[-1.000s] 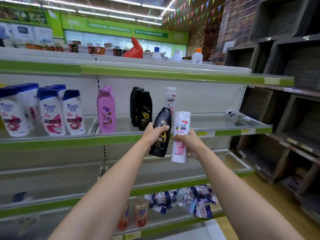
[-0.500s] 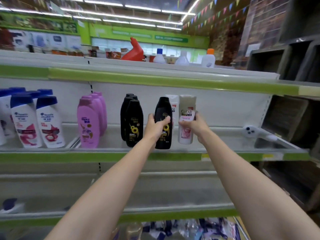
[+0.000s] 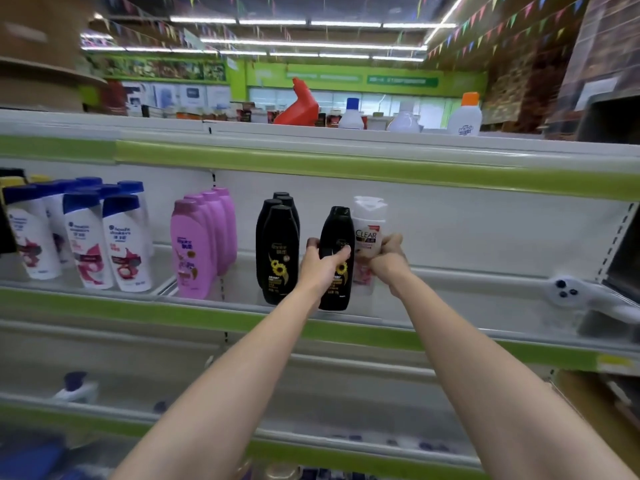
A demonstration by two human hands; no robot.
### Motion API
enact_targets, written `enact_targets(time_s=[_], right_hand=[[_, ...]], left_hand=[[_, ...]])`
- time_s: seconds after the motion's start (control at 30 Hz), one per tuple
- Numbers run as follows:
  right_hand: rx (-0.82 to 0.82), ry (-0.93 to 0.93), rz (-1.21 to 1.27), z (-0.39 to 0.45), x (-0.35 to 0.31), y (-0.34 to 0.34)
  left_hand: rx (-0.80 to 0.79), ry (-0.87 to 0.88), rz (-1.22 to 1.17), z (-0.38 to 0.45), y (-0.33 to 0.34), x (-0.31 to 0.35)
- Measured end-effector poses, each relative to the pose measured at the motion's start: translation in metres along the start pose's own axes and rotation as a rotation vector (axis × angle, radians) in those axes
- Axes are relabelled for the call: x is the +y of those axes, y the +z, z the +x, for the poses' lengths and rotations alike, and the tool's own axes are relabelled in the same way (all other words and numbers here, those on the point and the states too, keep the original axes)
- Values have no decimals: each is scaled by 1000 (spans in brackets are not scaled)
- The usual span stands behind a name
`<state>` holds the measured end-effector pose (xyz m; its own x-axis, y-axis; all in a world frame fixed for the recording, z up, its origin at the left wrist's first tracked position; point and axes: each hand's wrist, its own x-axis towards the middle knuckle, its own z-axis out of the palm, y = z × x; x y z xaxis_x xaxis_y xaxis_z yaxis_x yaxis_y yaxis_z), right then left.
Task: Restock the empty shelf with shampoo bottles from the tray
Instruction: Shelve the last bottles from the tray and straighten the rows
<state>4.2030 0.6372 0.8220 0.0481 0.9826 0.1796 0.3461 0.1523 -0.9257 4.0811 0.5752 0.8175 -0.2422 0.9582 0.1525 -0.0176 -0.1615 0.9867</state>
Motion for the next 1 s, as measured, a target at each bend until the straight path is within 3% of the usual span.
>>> enact_targets(time_s=[0.17,0.47,0.6,0.83,1.0], right_hand=[[39,10,-130,-20,4,-15],[-359,-75,-15,-68,-17,-7],[-266,-93,-54,-67,-15,8],[-125,-9,-115,-52,-13,36],[-122,21,-147,-50,-14,44]], left_hand=[[-42,8,16,0,-2,5],[-128,33,21,-19,-5,11],[-110,28,106,-24,-11,11],[-64,18,607,-35,-44,10],[-95,4,618,-35,-62,2]])
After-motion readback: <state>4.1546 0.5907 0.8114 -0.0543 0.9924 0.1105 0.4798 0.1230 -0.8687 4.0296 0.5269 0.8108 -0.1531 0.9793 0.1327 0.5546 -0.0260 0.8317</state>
